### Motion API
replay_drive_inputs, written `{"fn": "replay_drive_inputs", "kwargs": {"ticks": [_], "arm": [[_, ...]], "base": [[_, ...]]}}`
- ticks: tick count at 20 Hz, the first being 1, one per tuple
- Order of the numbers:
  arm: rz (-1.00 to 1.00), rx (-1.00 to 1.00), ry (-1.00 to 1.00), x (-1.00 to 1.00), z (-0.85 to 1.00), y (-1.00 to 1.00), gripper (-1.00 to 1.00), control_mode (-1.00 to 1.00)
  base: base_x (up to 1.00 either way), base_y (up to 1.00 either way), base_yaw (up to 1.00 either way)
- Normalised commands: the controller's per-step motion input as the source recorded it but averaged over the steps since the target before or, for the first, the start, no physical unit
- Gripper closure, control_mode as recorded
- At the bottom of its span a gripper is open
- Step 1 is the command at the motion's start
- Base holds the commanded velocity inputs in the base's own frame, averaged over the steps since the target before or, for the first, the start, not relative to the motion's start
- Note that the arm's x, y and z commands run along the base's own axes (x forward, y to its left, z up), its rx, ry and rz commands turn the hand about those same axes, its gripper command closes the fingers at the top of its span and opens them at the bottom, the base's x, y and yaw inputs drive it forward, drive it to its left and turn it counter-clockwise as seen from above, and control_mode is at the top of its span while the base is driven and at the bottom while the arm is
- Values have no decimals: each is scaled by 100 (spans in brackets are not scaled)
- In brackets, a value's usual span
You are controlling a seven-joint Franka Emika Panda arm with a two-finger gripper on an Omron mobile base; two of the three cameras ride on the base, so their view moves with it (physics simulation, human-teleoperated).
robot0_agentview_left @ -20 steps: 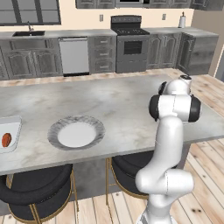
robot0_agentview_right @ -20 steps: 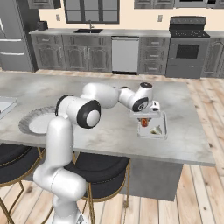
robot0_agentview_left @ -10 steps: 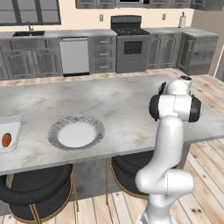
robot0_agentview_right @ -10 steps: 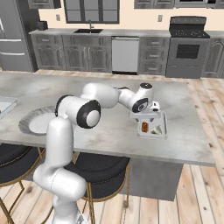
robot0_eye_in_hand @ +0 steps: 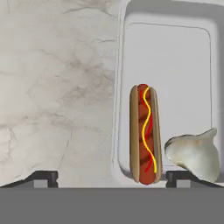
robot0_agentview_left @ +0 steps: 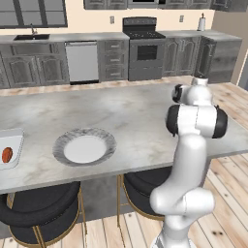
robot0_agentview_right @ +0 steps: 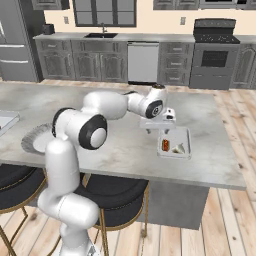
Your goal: Place one cooked food and one vegetable from the large plate to each tupperware container.
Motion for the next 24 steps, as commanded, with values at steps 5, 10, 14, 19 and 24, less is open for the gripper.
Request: {"fn": "replay_drive_inputs", "kwargs": {"ticks": [5, 10, 14, 19, 24], "arm": [[-25, 0, 15, -96, 34, 100, -100, -100], [-14, 0, 17, -85, 40, 100, -100, -100], [-1, 0, 12, -78, 49, 100, -100, -100], [3, 0, -1, -80, 60, 100, -100, -100], [2, 0, -24, -98, 74, 81, -100, -100]], "base": [[0, 0, 0], [0, 0, 0], [0, 0, 0], [0, 0, 0], [0, 0, 0]]}}
